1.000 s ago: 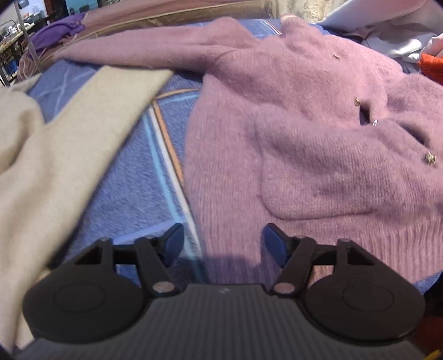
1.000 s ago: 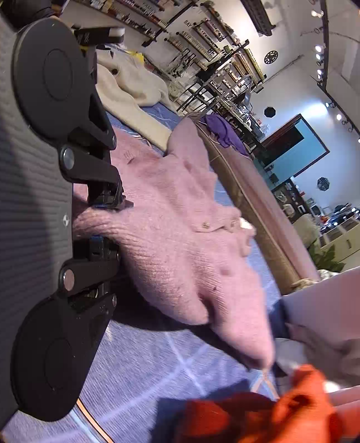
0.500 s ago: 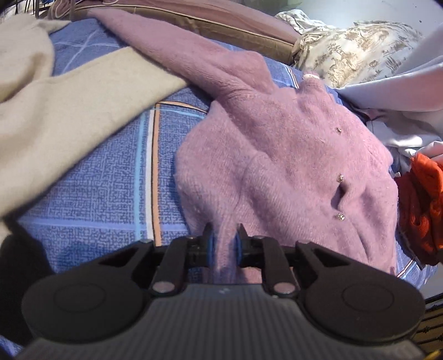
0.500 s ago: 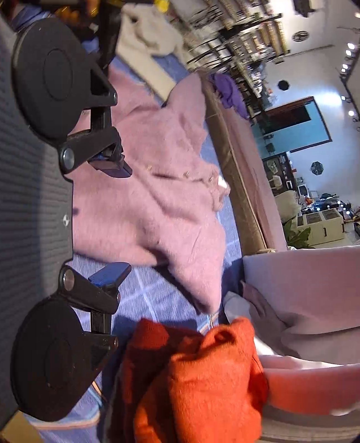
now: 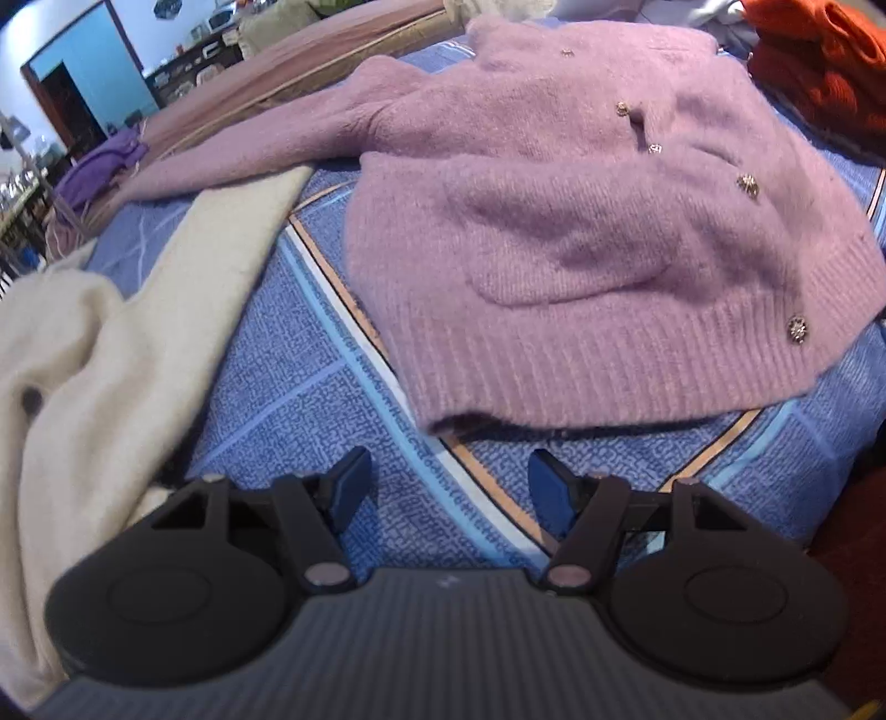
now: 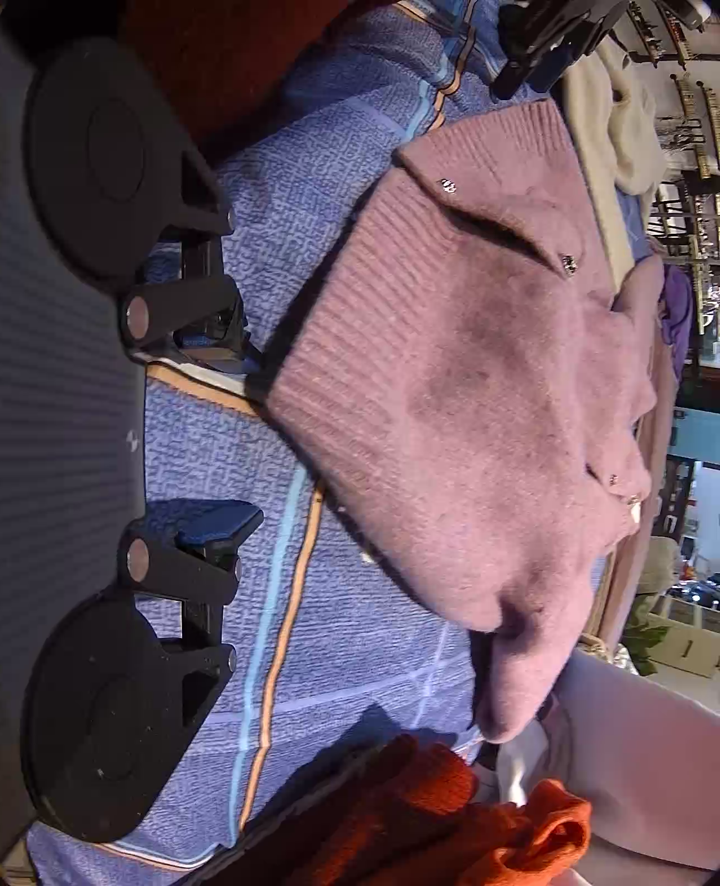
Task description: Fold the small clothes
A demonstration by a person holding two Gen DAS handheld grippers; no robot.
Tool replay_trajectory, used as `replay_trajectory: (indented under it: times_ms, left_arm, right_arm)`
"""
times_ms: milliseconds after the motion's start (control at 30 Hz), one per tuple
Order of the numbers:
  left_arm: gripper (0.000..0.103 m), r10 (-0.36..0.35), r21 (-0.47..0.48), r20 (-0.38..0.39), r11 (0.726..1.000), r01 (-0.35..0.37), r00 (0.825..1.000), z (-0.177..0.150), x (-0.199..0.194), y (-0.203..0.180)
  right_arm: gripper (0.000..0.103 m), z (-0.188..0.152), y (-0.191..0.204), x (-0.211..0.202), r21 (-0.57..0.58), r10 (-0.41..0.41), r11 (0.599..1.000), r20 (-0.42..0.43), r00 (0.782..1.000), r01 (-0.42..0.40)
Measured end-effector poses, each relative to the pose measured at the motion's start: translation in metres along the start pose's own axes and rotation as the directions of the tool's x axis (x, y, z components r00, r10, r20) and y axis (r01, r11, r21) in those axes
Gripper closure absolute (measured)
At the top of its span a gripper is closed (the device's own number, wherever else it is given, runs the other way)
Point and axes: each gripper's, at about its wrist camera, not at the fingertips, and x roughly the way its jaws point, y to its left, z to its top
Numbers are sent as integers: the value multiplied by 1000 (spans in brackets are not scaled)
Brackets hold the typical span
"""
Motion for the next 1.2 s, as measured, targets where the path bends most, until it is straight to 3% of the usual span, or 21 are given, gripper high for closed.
replay_trajectory:
  times_ms: [133,200,233,300,433,467,500,533,567,600,667,700,767,800,867,933,1000,1100,1200]
  left_arm:
    - [52,92,126,96,987,-103,991,15,12,-18]
    - [72,122,172,121,975,-141,985,24,16,-22]
    - [72,126,156,136,977,-147,983,29,15,-20]
    - [72,64,93,153,993,-79,986,46,15,-9]
    - [74,35,36,181,998,-43,983,87,24,1]
    - [81,18,1,183,1000,-18,983,97,29,5]
    - [88,-15,-55,182,998,26,983,107,35,11]
    - [90,-54,-114,184,991,76,981,116,41,18]
    - [100,-99,-181,194,974,135,976,125,47,26]
    - [103,-121,-233,207,958,169,971,131,53,33]
    - [103,-110,-244,176,958,152,978,142,65,36]
    - [102,-106,-213,149,967,137,983,146,69,34]
    - [99,-81,-162,135,981,102,988,142,67,26]
    - [95,-74,-149,136,984,94,988,138,63,24]
    - [86,-62,-159,153,983,87,986,128,52,26]
    - [66,-70,-183,182,978,103,981,113,34,35]
    - [41,-55,-177,212,980,94,976,93,14,37]
    - [39,-18,-35,209,999,26,978,59,-10,25]
    - [39,35,159,224,985,-72,974,21,-25,6]
  right_arm:
    - [14,13,-3,7,44,-23,999,112,993,19]
    - [14,24,-6,8,68,-24,998,158,987,13]
    - [14,31,-7,7,77,-33,997,187,982,18]
    - [12,45,-12,5,114,-38,993,220,975,13]
    - [13,79,-34,22,282,4,957,195,981,-60]
    - [13,87,-38,26,312,4,948,183,983,-62]
    - [23,95,-42,33,335,11,940,163,987,-66]
    - [45,102,-46,39,358,28,930,149,988,-80]
    - [55,107,-50,46,381,46,919,142,989,-98]
    - [67,110,-55,54,409,60,906,134,989,-110]
    - [70,110,-65,66,484,77,867,97,992,-114]
    - [70,106,-69,65,529,96,838,97,991,-133]
    - [48,97,-69,57,538,109,830,95,990,-143]
    - [31,92,-65,52,510,95,851,84,992,-125]
    - [25,80,-50,43,426,36,903,66,997,-61]
    - [13,67,-37,43,374,-2,927,28,1000,-9]
    - [12,55,-33,45,410,-14,912,-18,1000,20]
    - [18,43,-31,39,465,-84,883,5,996,72]
    - [17,45,-40,24,551,-118,833,103,988,42]
